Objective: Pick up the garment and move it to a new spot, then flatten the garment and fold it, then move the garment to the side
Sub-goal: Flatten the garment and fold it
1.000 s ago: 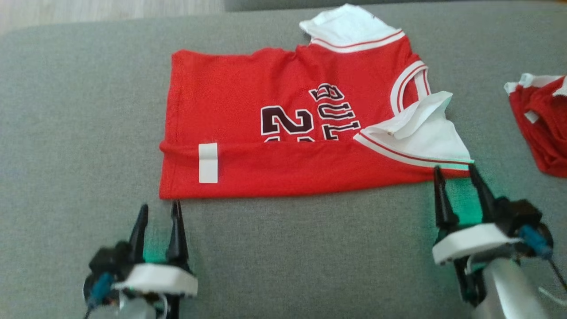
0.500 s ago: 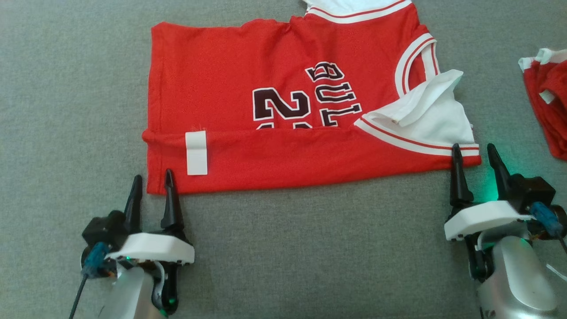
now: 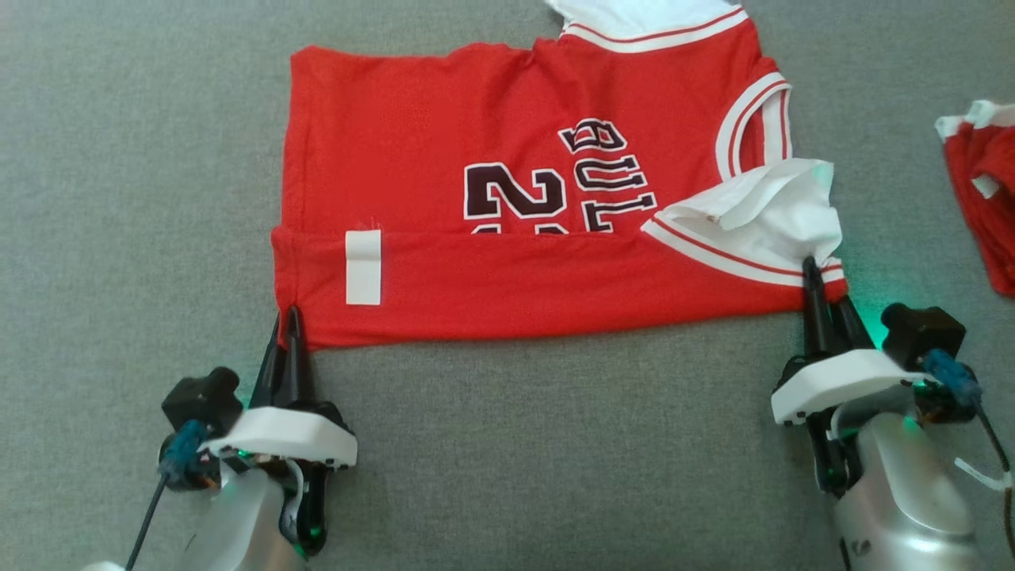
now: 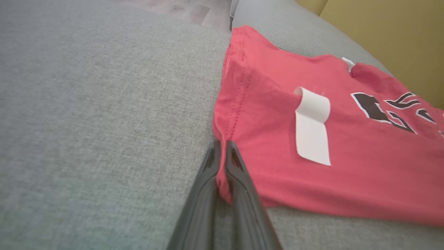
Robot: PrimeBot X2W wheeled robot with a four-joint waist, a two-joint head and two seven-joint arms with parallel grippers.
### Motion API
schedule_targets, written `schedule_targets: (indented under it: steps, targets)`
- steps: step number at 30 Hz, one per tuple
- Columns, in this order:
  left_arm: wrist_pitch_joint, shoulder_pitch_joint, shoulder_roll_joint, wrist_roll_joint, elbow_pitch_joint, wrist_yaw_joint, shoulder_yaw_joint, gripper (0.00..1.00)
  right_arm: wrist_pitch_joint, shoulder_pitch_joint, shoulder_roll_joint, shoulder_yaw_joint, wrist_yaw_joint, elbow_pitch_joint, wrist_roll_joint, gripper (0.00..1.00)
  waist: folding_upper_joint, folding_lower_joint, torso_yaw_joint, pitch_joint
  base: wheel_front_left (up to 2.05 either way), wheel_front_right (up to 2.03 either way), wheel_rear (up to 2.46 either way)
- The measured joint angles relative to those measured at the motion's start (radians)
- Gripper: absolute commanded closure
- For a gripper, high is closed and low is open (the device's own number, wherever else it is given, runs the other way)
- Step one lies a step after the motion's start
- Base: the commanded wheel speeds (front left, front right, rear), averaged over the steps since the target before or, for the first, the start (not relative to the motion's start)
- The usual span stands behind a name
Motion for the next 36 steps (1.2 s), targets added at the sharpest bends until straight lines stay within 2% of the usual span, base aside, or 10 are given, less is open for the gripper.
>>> schedule_targets:
  steps: [4,17,18,19,20,24,28,31,34,36]
  targets:
    - [0.019,0.024,-0.002,-0.005,0.003,-0.009,0.008,1.00,0.002,0.031,0.002,0.000,0.000,0.011,0.020,1.00,0.0000,0.0002,0.002,-0.043,0.00,0.00,0.00]
    - [0.026,0.274,-0.010,0.049,-0.055,-0.017,0.072,1.00,0.003,0.229,0.001,0.040,0.000,-0.006,0.089,1.00,0.0000,-0.0001,0.003,-0.182,0.00,0.00,0.00]
    - [0.026,0.287,-0.010,0.055,-0.064,-0.016,0.081,0.90,0.003,0.240,0.000,0.044,0.000,-0.012,0.096,1.00,0.0000,-0.0002,0.002,-0.186,0.00,0.00,0.00]
    - [0.027,0.297,-0.010,0.062,-0.076,-0.016,0.088,0.39,0.003,0.242,0.000,0.044,0.000,-0.016,0.103,0.54,0.0000,-0.0002,0.000,-0.186,0.00,0.00,0.00]
    - [0.031,0.298,-0.010,0.068,-0.084,-0.014,0.096,0.00,0.007,0.241,-0.001,0.042,0.000,-0.026,0.105,0.00,0.0000,-0.0002,-0.002,-0.183,0.00,0.00,0.00]
    - [0.033,0.261,-0.007,0.112,-0.136,0.003,0.121,0.00,0.007,0.216,-0.016,0.015,0.000,-0.080,0.105,0.00,0.0000,-0.0001,-0.004,-0.152,0.00,0.00,0.00]
    - [0.033,0.109,0.003,0.180,-0.126,0.001,0.114,0.00,0.007,0.130,-0.019,0.014,0.000,-0.128,0.086,0.00,0.0000,0.0000,-0.002,-0.102,0.00,0.00,0.00]
    - [0.053,-0.068,0.050,0.185,-0.069,-0.008,0.093,0.00,0.007,0.032,-0.027,0.034,0.000,-0.148,0.071,0.00,0.0000,0.0002,-0.001,-0.055,0.00,0.00,0.00]
    - [0.134,-0.226,0.114,0.178,-0.025,-0.009,0.057,0.00,0.007,-0.051,-0.042,0.065,0.000,-0.155,0.063,0.00,0.0000,0.0002,-0.002,-0.008,0.00,0.00,0.00]
    - [0.197,-0.306,0.149,0.123,-0.003,-0.009,0.014,0.00,0.007,-0.090,-0.049,0.084,0.000,-0.155,0.062,0.00,0.0000,0.0003,-0.004,0.022,0.00,0.00,0.00]
